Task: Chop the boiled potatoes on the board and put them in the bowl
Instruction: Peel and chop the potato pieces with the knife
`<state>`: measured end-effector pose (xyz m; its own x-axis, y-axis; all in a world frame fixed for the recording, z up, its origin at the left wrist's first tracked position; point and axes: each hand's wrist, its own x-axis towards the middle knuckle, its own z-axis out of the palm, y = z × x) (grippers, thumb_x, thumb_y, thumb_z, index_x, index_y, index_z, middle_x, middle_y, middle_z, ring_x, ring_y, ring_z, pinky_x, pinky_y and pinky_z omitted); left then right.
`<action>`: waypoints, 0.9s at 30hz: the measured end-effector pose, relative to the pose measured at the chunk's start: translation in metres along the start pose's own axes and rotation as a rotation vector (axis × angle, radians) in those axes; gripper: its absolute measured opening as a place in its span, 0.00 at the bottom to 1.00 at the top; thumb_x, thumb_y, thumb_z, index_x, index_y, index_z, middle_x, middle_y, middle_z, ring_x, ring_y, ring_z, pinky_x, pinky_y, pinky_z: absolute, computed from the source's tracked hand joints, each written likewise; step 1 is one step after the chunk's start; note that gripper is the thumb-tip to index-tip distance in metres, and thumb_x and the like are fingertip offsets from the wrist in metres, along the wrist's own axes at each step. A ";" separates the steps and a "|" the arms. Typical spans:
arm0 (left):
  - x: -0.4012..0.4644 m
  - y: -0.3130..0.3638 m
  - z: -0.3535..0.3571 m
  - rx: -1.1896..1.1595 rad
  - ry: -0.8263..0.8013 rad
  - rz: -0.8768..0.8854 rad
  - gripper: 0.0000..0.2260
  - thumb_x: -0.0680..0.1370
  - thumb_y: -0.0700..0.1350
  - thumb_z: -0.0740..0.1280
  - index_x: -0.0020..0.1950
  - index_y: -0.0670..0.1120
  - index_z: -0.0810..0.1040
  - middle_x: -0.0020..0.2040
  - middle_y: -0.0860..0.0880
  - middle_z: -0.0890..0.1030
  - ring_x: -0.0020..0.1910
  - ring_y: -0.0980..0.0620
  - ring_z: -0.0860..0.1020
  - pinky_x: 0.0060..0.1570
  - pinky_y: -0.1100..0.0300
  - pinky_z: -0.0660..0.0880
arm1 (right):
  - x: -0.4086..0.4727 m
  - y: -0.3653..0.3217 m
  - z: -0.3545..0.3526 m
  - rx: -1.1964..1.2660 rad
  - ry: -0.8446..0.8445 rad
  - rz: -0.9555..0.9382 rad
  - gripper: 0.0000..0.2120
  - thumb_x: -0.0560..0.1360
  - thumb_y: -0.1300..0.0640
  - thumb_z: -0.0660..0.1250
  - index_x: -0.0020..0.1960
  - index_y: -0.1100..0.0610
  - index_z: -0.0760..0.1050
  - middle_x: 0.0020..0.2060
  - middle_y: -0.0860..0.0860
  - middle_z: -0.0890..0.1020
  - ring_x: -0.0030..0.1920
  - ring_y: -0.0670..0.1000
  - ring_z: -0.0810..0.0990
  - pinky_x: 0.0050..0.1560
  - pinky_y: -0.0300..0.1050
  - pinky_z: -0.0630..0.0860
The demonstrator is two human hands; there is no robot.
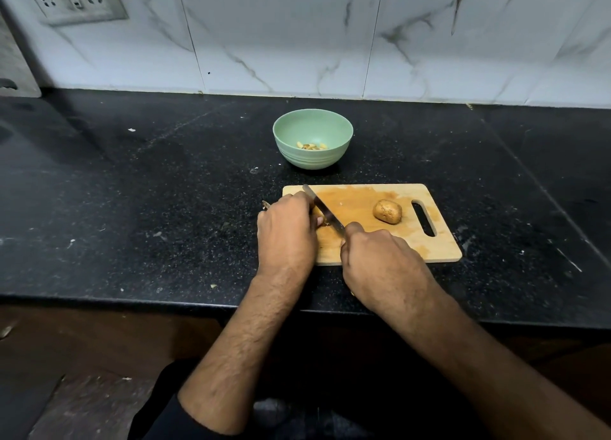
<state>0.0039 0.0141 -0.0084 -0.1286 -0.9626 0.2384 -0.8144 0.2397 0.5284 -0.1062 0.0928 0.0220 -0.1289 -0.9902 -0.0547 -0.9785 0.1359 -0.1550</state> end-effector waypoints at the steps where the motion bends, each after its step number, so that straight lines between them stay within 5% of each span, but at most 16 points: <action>1: 0.001 0.001 -0.001 0.035 -0.010 0.014 0.07 0.79 0.47 0.71 0.56 0.48 0.80 0.50 0.48 0.82 0.51 0.44 0.80 0.54 0.47 0.76 | 0.000 -0.001 0.001 -0.006 0.005 -0.001 0.12 0.84 0.56 0.54 0.65 0.55 0.67 0.36 0.50 0.69 0.42 0.55 0.71 0.41 0.48 0.67; 16: 0.010 0.001 -0.013 0.052 -0.120 0.030 0.06 0.79 0.47 0.71 0.55 0.49 0.80 0.53 0.47 0.80 0.51 0.44 0.79 0.50 0.50 0.75 | 0.014 -0.011 0.000 0.028 -0.027 0.005 0.13 0.83 0.58 0.56 0.66 0.57 0.69 0.41 0.53 0.69 0.50 0.57 0.76 0.42 0.48 0.69; 27: 0.009 -0.008 -0.003 -0.152 -0.050 -0.025 0.05 0.75 0.45 0.75 0.49 0.50 0.83 0.48 0.51 0.83 0.49 0.47 0.81 0.51 0.49 0.78 | 0.023 -0.001 -0.012 0.113 -0.272 0.033 0.17 0.82 0.55 0.55 0.70 0.53 0.68 0.40 0.52 0.73 0.35 0.52 0.75 0.35 0.48 0.76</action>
<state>0.0114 0.0042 -0.0078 -0.1405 -0.9726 0.1850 -0.7229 0.2284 0.6521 -0.1099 0.0694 0.0327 -0.0976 -0.9418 -0.3217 -0.9483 0.1861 -0.2570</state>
